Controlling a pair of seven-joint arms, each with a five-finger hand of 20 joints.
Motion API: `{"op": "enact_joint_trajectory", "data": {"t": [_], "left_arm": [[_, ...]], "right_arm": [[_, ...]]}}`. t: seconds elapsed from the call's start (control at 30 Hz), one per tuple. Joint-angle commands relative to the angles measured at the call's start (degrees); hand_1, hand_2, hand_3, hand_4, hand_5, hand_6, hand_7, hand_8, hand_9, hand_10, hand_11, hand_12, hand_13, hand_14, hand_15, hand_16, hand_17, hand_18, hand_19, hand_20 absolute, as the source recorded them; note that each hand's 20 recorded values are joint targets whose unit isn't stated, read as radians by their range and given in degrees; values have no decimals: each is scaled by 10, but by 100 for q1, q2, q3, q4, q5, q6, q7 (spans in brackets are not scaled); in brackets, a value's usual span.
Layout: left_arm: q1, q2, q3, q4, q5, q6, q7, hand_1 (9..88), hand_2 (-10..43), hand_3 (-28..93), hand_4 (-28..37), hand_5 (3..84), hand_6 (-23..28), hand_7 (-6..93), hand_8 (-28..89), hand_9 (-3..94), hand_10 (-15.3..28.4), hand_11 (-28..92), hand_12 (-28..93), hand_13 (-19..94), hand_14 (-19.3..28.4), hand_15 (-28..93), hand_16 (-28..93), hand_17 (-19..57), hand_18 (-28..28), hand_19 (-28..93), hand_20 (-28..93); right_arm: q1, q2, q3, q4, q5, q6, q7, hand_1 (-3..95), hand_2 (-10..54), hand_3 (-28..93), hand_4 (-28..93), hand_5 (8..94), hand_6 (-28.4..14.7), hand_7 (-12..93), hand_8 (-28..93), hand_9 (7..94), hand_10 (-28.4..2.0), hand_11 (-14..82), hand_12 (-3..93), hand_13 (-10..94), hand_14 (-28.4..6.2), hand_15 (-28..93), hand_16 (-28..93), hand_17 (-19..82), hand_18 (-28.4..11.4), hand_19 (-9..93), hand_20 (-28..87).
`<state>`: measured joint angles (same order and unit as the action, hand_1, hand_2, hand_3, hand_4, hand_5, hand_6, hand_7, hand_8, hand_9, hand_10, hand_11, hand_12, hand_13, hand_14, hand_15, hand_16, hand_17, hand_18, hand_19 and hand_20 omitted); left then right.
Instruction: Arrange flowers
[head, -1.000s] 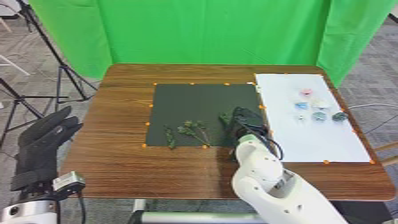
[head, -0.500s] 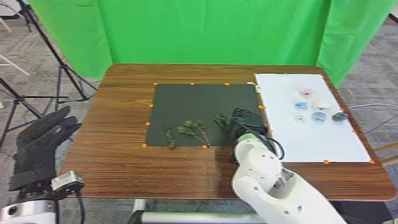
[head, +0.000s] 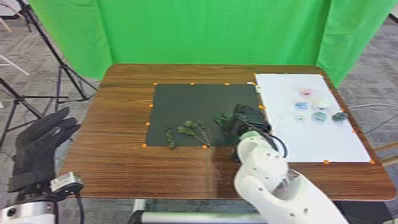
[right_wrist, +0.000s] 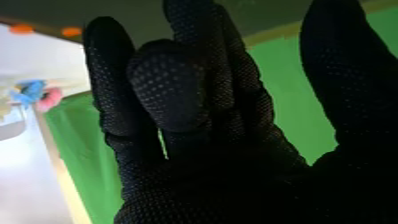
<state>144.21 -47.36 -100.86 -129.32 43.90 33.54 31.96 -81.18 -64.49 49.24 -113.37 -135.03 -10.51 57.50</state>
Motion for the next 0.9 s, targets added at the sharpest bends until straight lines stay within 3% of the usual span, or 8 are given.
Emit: {"op": "enact_joint_trajectory", "data": {"t": [0.03, 0.2, 0.3, 0.4, 0.53, 0.63, 0.9], "left_arm": [[103, 33, 32, -62, -49, 80, 27, 265, 44, 839, -167, 410, 101, 178, -111, 370, 200, 375, 78, 253, 271, 626, -161, -90, 218, 578, 20], [60, 77, 104, -67, -75, 110, 28, 265, 45, 839, -168, 409, 101, 178, -111, 370, 200, 375, 78, 253, 270, 626, -161, -90, 218, 578, 20], [67, 92, 110, -75, -81, 124, 33, 266, 45, 838, -169, 409, 101, 178, -111, 370, 200, 374, 78, 253, 270, 626, -161, -90, 218, 578, 20], [72, 62, 110, -78, -84, 119, 39, 265, 45, 839, -168, 410, 101, 178, -111, 370, 200, 374, 78, 253, 270, 627, -160, -90, 218, 578, 20], [40, -50, 61, -91, 30, 51, -87, 265, 44, 839, -168, 409, 101, 179, -111, 370, 200, 375, 78, 253, 271, 626, -160, -90, 218, 578, 20], [35, 21, 85, -85, -51, 93, 1, 265, 45, 838, -168, 409, 101, 179, -111, 370, 200, 375, 78, 253, 271, 626, -161, -90, 218, 578, 20], [-39, -40, 127, -71, 9, 36, -69, 265, 44, 838, -168, 409, 101, 179, -111, 370, 200, 376, 78, 253, 271, 626, -161, -90, 218, 579, 20]], "right_arm": [[316, 624, 293, -206, 234, 427, -329, 354, -73, 740, -198, 626, -133, 190, -68, 675, -234, 318, 189, 759, -117, 718, 187, 467, -216, 932, -263], [539, 1127, 338, 48, 393, 814, -623, 355, -57, 759, -199, 591, -131, 186, -75, 625, -235, 295, 176, 718, -126, 731, 174, 432, -216, 929, -261], [742, 1491, 66, 372, 165, 1373, -695, 369, -67, 790, -211, 586, -119, 199, -85, 619, -224, 288, 170, 718, -117, 766, 163, 423, -204, 926, -261], [757, 1593, 154, 534, 362, 1209, -751, 377, -77, 800, -216, 587, -108, 206, -91, 624, -214, 290, 172, 724, -106, 796, 169, 404, -193, 917, -261], [727, 1598, 346, 792, 594, 796, -854, 375, -80, 808, -220, 567, -109, 206, -97, 581, -218, 273, 169, 698, -106, 805, 170, 375, -199, 905, -250], [720, 1606, 458, 963, 706, 504, -853, 373, -81, 814, -225, 552, -111, 201, -96, 556, -222, 253, 164, 680, -110, 807, 166, 359, -202, 894, -236], [712, 1802, 426, 1218, 639, 522, -736, 365, -81, 825, -231, 525, -113, 197, -100, 515, -229, 225, 160, 643, -123, 799, 150, 340, -208, 880, -203]]}}
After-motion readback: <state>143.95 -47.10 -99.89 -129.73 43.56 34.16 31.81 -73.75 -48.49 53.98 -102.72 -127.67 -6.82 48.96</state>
